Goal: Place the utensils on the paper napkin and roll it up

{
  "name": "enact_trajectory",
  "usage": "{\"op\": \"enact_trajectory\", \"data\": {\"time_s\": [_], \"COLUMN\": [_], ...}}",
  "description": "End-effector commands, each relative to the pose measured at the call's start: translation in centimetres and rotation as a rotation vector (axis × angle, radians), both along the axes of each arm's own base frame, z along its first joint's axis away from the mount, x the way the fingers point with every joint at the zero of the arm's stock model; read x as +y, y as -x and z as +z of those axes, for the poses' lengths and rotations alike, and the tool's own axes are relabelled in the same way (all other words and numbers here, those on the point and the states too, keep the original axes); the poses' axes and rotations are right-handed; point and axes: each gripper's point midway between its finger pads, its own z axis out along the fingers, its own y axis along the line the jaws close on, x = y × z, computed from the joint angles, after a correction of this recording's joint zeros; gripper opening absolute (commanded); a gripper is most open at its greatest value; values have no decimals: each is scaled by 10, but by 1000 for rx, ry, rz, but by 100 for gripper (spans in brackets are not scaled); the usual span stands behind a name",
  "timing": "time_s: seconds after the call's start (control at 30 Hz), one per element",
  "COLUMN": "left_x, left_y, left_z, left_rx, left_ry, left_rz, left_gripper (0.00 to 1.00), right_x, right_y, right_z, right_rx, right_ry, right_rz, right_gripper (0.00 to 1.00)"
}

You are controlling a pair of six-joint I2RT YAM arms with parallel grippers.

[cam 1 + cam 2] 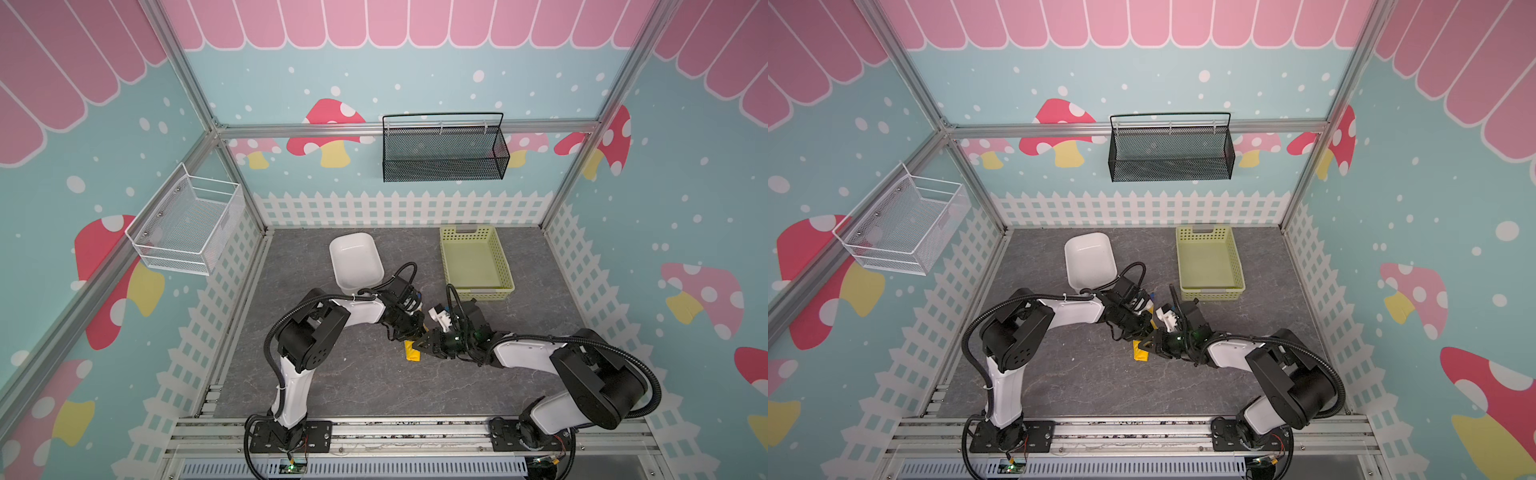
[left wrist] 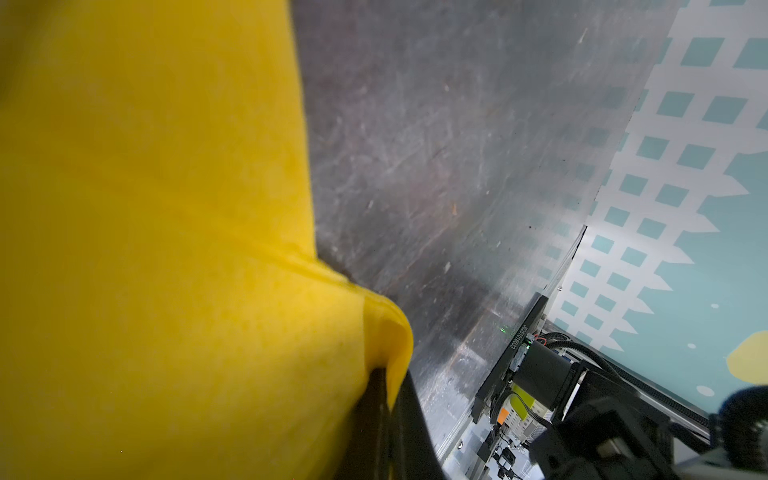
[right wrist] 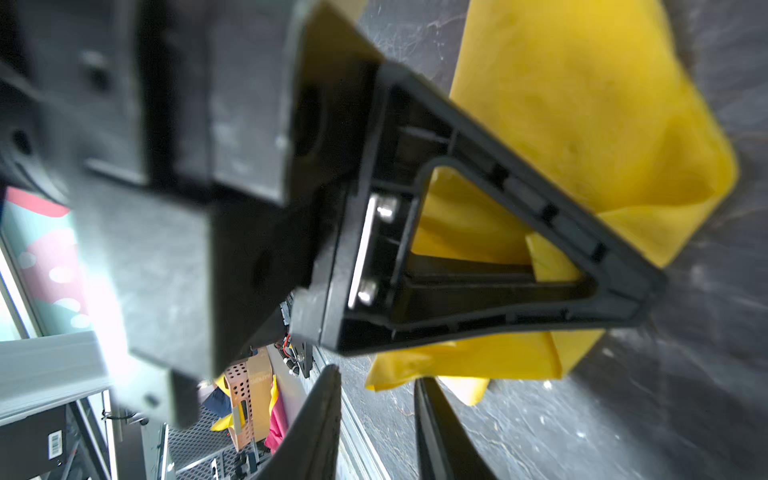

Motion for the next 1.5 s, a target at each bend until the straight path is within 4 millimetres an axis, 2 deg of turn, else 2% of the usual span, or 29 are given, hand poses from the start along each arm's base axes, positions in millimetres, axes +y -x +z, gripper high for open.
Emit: {"op": "enact_trajectory", "data": {"time_s": [0.0,0.07,0.17,0.3,0.43,0.8,1.07,1.37,1.47], "left_x": [9,9,9,10,10,13,14,20,14], "left_y": [10,9,10,9,9,8,6,-3,-8], "left_z": [-26,-26,-26,-27,-28,-28,-29,-21,-11], "left_rx": [31,29,30,31,32,33,30,-11,-33], "left_ry": [-77,-76,-77,-79,-80,-85,-92,-106,-69], "left_rz": [-5,-4,-4,-1,-1,8,15,48,48], "left_gripper": [0,0,0,0,0,0,0,0,0], "right_x": [10,11,9,0,-9,-21,-17,-14,-14], "right_y": [-6,-6,-6,-1,8,26,28,38,41], "right_z": [10,8,5,-4,-15,-37,-30,-45,-51], "right_rx": [-4,2,1,8,24,75,66,109,123], "right_ry": [-55,-54,-43,8,49,95,75,89,102], "right_rz": [18,22,16,3,-3,6,22,59,69], "right_gripper": [31,30,22,9,2,0,0,0,0]}}
